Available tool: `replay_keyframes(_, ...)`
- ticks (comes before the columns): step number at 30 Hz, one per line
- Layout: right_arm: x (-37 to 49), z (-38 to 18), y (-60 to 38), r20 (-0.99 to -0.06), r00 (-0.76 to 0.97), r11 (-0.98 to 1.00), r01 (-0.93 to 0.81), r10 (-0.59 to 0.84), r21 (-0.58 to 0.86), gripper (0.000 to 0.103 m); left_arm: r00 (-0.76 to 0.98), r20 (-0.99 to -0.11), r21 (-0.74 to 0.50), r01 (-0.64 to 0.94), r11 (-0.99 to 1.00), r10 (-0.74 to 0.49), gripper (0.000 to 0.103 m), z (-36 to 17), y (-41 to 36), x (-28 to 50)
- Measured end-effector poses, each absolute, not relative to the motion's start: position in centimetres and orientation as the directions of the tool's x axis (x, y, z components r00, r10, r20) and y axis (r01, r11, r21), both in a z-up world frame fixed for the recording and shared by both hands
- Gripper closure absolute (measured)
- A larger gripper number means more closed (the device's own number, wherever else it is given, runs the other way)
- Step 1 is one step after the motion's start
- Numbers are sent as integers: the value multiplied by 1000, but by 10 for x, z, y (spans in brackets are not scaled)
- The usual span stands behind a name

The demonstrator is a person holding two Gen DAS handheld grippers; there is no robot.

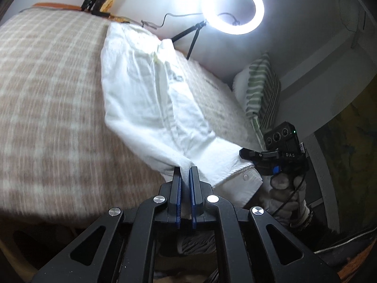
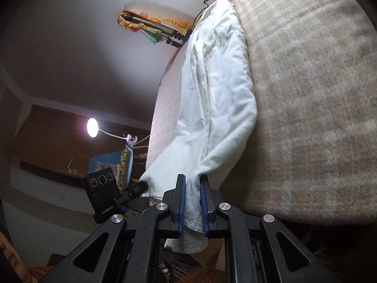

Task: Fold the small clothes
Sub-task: 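Fold the held side inward with the left tool, then grasp the hem again, then lift the shirt hem with both tools and fold it over the body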

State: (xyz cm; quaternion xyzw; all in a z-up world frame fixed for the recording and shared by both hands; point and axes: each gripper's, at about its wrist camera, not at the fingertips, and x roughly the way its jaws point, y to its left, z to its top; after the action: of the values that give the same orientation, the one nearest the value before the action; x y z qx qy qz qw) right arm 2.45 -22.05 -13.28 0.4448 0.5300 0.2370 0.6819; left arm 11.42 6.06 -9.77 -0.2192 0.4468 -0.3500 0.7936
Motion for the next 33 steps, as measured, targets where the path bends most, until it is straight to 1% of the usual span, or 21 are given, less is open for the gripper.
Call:
replay_keyframes(5, 48, -125, -216, -504, 357, 480, 160, 787, 863, 93, 388, -535, -657, 367, 658, -750, 99, -83, 63, 137)
replay_keyframes(14, 98, -132, -222, -519, 376, 464, 231, 768, 855, 93, 413, -559, -606, 389, 694, -719, 99, -71, 58, 183)
replay_keyframes(21, 131, -150, -229, -557, 381, 470, 302, 738, 830, 93, 445, -586, -590, 339, 733, -677, 99, -82, 64, 218)
replay_keyframes(28, 158, -173, -241, -562, 398, 437, 365, 725, 822, 93, 449, -635, -570, 278, 773, -629, 99, -103, 66, 250)
replay_keyframes(33, 177, -181, -245, -566, 401, 425, 390, 720, 817, 93, 443, -646, -580, 244, 777, -621, 99, -114, 68, 265)
